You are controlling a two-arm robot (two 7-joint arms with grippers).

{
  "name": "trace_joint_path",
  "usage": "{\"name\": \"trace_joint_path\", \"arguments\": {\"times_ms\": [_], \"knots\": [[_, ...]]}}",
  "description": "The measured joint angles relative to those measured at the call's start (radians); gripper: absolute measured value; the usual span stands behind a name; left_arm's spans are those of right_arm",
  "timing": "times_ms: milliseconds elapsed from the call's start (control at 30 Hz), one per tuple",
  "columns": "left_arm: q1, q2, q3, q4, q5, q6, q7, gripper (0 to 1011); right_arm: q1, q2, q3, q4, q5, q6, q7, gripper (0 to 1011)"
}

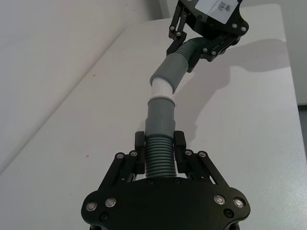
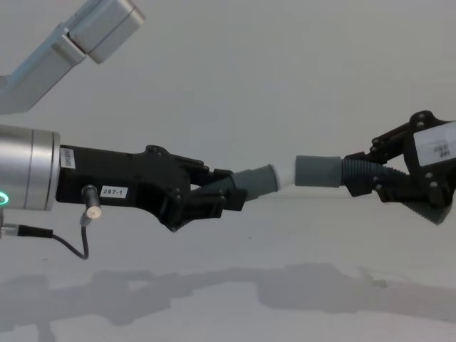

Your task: Use both hands to pick up one end of the pipe from the table, align the ends, and insert them.

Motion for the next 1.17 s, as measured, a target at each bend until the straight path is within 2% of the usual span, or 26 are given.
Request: {"name": "trace_joint_path", "arguments": {"times_ms": [467,1167], "knots": [[-0.006,0.006,0.009,0.0,0.008,-0.002,-0.007,341,0.007,0.01,-0.016,-0.016,-0.016,-0.03,0.017,268],[-0.008,0.007,0.012,-0.003,0.011,-0.002,-0.01,341,0.009,0.013,-0.023,-0.026,-0.024,-0.044,0.024,268]]}}
